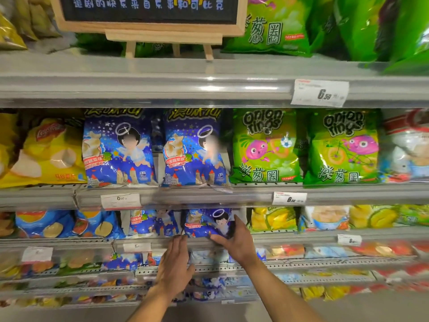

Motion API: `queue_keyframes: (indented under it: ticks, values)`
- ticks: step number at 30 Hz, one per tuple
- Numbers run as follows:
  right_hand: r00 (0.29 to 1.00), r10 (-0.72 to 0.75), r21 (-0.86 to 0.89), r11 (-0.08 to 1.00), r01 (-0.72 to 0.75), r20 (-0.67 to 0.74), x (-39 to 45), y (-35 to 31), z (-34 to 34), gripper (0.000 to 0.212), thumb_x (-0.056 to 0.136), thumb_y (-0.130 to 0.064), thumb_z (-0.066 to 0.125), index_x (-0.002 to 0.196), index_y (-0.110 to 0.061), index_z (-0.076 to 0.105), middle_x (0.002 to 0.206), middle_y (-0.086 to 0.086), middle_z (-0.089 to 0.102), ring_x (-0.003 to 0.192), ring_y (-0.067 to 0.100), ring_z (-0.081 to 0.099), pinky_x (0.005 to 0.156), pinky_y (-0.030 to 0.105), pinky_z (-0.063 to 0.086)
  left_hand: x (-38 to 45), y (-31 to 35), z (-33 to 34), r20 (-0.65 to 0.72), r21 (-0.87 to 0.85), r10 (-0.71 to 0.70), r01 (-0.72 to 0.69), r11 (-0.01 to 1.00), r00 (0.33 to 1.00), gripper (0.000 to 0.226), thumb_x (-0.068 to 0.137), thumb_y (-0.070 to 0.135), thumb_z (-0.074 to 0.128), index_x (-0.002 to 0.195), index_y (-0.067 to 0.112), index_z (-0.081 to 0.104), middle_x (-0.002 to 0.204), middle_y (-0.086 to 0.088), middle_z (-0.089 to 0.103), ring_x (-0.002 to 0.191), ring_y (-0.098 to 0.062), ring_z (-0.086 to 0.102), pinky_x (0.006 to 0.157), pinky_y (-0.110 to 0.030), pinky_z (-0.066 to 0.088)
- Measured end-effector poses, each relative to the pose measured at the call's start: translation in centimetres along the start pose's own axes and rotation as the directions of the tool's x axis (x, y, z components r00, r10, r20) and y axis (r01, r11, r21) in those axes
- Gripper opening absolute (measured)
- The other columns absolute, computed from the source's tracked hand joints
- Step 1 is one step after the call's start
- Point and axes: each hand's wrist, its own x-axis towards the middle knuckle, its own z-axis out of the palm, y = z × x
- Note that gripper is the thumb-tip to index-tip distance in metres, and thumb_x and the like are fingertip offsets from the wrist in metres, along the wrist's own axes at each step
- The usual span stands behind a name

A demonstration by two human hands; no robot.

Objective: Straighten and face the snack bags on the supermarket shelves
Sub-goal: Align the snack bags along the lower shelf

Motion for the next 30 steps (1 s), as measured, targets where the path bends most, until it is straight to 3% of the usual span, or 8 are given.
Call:
queue_keyframes:
  ticks: [4, 7, 10, 13, 16, 21, 26, 30]
  values:
    - [0.999, 0.026, 0.069, 0.997, -0.024, -0.020, -1.6, 2.2, -2.9, 0.082, 0.069, -0.058, 0.087, 0.133, -0.015, 0.059, 0.120, -0.009, 0.069, 0.104, 0.001, 0.068, 0.087, 0.023, 0.056, -0.1, 2.0, 0.5, -0.099, -0.079, -0.083, 0.076, 0.994, 0.992, 0.075, 0.084, 0.023, 0.075, 0.146, 0.002, 0.040, 0.154, -0.017, 0.033, 0.145, -0.032, 0.030, 0.118, -0.039, 0.032]
    - [0.998, 0.029, 0.103, 0.994, -0.023, -0.053, -2.8, 4.1, -5.8, 0.066, 0.074, -0.052, 0.084, 0.128, -0.021, 0.063, 0.119, -0.007, 0.072, 0.097, -0.002, 0.069, 0.080, 0.013, 0.054, -0.5, 4.1, 2.4, -0.269, -0.319, -0.258, 0.168, 0.933, 0.928, 0.050, 0.076, -0.002, 0.076, 0.123, -0.002, 0.062, 0.132, -0.022, 0.055, 0.126, -0.040, 0.050, 0.102, -0.051, 0.046]
    - [0.990, 0.067, 0.149, 0.988, -0.048, -0.122, -3.6, 6.5, -9.3, 0.058, 0.071, -0.056, 0.079, 0.116, -0.019, 0.070, 0.100, -0.004, 0.076, 0.092, 0.010, 0.072, 0.078, 0.024, 0.059, -0.7, 8.4, 3.6, -0.144, -0.522, -0.427, 0.298, 0.799, 0.893, 0.034, 0.086, 0.005, 0.070, 0.119, 0.003, 0.064, 0.121, -0.017, 0.059, 0.114, -0.035, 0.056, 0.095, -0.045, 0.049]
    - [0.980, 0.104, 0.176, 0.982, -0.074, -0.171, -3.9, 9.0, -13.6, 0.031, 0.083, -0.032, 0.082, 0.107, -0.014, 0.073, 0.085, 0.007, 0.073, 0.085, 0.020, 0.072, 0.071, 0.025, 0.058, -0.4, 13.5, 5.6, -0.022, -0.679, -0.468, 0.331, 0.655, 0.883, 0.024, 0.087, -0.004, 0.067, 0.110, -0.004, 0.067, 0.111, -0.020, 0.067, 0.096, -0.024, 0.066, 0.089, -0.034, 0.053]
    - [0.963, 0.124, 0.177, 0.981, -0.082, -0.241, -4.0, 11.6, -18.7, 0.021, 0.086, -0.031, 0.080, 0.102, -0.019, 0.075, 0.079, -0.002, 0.076, 0.078, 0.007, 0.072, 0.073, 0.027, 0.058, 0.3, 19.3, 7.4, -0.030, -0.686, -0.443, 0.304, 0.661, 0.896, 0.019, 0.084, -0.010, 0.067, 0.103, -0.009, 0.070, 0.106, -0.020, 0.069, 0.080, -0.005, 0.067, 0.072, -0.003, 0.042]
    - [0.922, 0.145, 0.229, 0.971, -0.064, -0.360, -3.7, 15.9, -27.6, 0.019, 0.084, -0.036, 0.080, 0.093, -0.020, 0.073, 0.073, -0.006, 0.071, 0.072, -0.001, 0.067, 0.064, 0.011, 0.050, 2.1, 29.7, 8.8, -0.010, -0.690, -0.486, 0.346, 0.635, 0.874, 0.009, 0.087, 0.000, 0.067, 0.096, 0.001, 0.066, 0.089, -0.019, 0.070, 0.086, -0.032, 0.067, 0.081, -0.039, 0.049]
    - [0.903, 0.110, 0.178, 0.983, -0.037, -0.415, -1.9, 19.6, -35.1, 0.016, 0.089, -0.021, 0.077, 0.093, -0.012, 0.065, 0.073, 0.001, 0.068, 0.076, 0.022, 0.068, 0.076, 0.045, 0.055, 4.1, 36.7, 9.5, -0.117, -0.735, -0.464, 0.238, 0.636, 0.878, 0.011, 0.087, -0.001, 0.070, 0.092, 0.004, 0.061, 0.073, -0.006, 0.063, 0.071, -0.015, 0.064, 0.065, -0.020, 0.041]
    - [0.895, 0.096, 0.154, 0.988, -0.031, -0.435, -0.6, 21.2, -39.1, 0.027, 0.088, -0.022, 0.078, 0.105, -0.005, 0.064, 0.080, 0.006, 0.064, 0.081, 0.029, 0.066, 0.074, 0.041, 0.052, 5.3, 39.7, 10.1, -0.115, -0.717, -0.466, 0.252, 0.651, 0.877, 0.027, 0.084, 0.004, 0.073, 0.108, 0.002, 0.062, 0.089, -0.010, 0.062, 0.084, -0.024, 0.057, 0.071, -0.024, 0.035]
